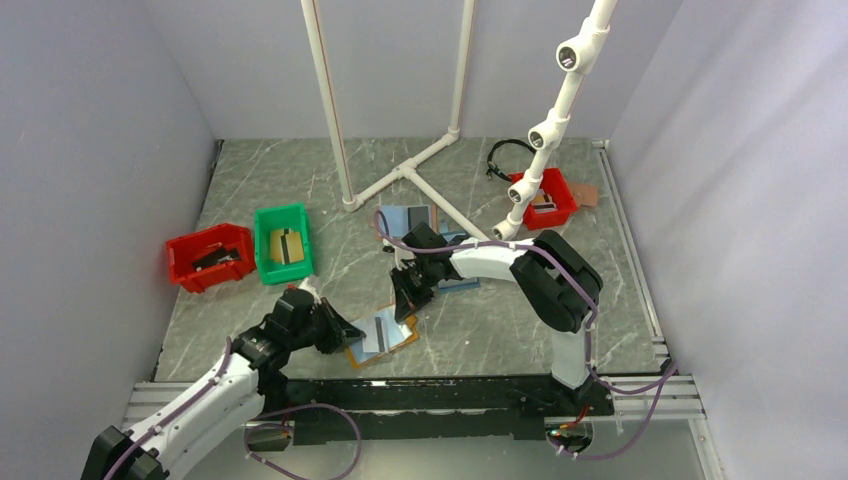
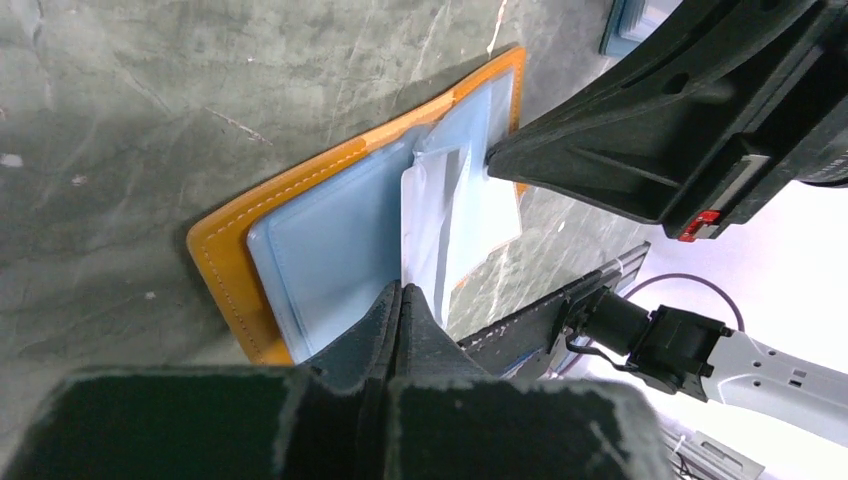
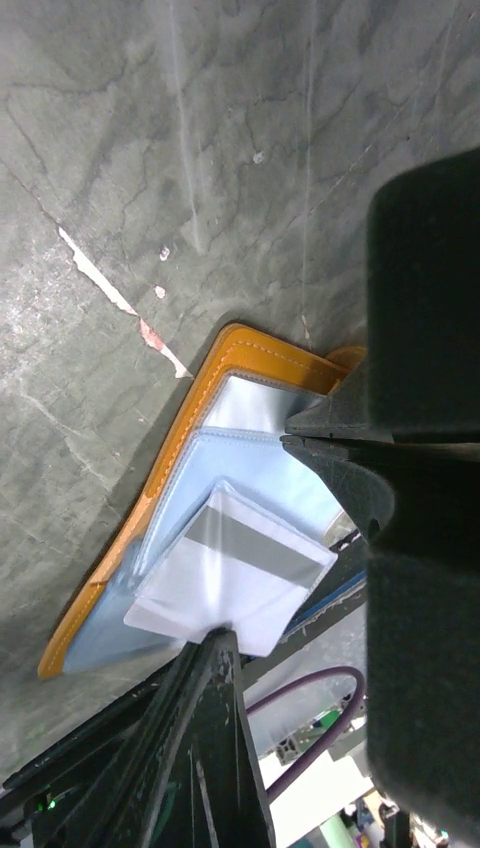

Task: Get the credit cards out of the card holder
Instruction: Remove the credit card from the card holder, then place the credit card in the storage box.

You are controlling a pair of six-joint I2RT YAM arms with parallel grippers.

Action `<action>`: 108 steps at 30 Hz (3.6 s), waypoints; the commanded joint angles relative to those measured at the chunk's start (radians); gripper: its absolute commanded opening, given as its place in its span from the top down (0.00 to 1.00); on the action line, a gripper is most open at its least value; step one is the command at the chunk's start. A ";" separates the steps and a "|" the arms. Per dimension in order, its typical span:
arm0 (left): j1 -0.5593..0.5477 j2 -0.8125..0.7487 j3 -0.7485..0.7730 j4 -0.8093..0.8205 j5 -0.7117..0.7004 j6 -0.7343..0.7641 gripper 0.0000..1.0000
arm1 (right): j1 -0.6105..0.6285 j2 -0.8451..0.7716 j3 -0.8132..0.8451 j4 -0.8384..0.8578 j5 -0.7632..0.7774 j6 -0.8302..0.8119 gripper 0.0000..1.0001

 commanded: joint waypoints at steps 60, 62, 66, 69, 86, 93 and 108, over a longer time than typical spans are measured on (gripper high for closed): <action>-0.136 0.278 0.364 0.383 0.403 0.823 1.00 | -0.110 -0.420 0.051 -0.384 -0.380 -0.956 0.19; -0.137 0.273 0.368 0.373 0.394 0.829 1.00 | -0.110 -0.408 0.063 -0.405 -0.394 -0.967 0.33; -0.138 0.253 0.361 0.368 0.378 0.837 1.00 | -0.110 -0.392 0.080 -0.448 -0.425 -0.999 0.84; -0.138 0.241 0.362 0.339 0.336 0.821 0.96 | -0.109 -0.391 0.098 -0.498 -0.439 -1.051 1.00; -0.125 0.214 0.744 -0.342 -0.134 0.897 0.01 | -0.301 -0.749 -0.081 -0.772 -0.224 -1.482 1.00; -0.123 0.364 0.820 -0.455 -0.252 1.077 0.01 | -0.455 -0.802 -0.117 -0.943 -0.196 -1.552 1.00; -0.087 0.355 0.713 -0.356 -0.175 1.113 0.03 | -1.114 -0.789 -0.149 -0.969 -0.120 -1.690 1.00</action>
